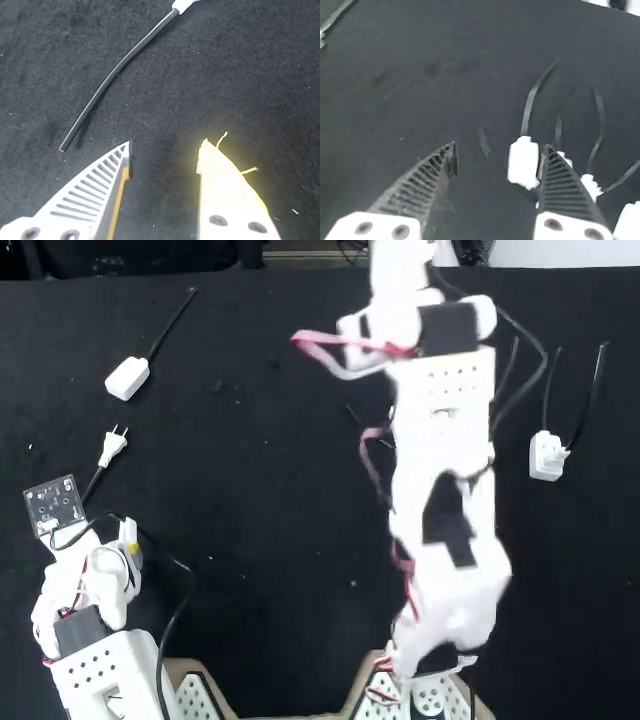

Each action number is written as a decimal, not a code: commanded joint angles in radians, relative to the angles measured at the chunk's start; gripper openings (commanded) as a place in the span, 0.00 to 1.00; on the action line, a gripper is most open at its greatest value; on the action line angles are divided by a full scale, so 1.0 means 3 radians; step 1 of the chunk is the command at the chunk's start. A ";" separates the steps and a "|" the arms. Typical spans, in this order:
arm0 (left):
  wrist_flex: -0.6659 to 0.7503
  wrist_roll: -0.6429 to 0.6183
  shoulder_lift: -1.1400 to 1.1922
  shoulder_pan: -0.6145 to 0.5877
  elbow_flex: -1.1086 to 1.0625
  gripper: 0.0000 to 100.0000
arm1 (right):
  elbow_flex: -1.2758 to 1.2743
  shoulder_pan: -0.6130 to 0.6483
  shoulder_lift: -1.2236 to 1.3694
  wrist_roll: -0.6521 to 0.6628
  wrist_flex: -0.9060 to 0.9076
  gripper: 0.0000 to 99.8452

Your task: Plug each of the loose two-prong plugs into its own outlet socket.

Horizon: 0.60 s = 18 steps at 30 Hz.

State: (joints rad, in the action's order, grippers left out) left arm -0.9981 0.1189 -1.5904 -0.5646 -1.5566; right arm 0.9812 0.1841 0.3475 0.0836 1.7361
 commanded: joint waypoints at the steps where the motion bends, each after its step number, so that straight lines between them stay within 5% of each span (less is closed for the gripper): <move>1: -0.0005 -0.0046 -0.0031 -0.0008 0.0207 0.22 | -0.1603 0.0578 -0.0990 -0.0036 -0.0215 0.24; 9: -0.0005 -0.0026 -0.0020 0.0130 0.0176 0.22 | -0.4375 0.1110 -0.2100 0.0169 -0.1800 0.15; 18: 0.0005 0.0046 0.0000 0.0171 0.0248 0.23 | -0.6805 0.1253 -0.2790 0.0205 -0.3821 0.14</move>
State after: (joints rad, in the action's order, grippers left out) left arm -0.9981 0.1189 -1.5888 -0.5401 -1.5566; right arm -0.8002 0.5401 -0.3997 0.1404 0.8585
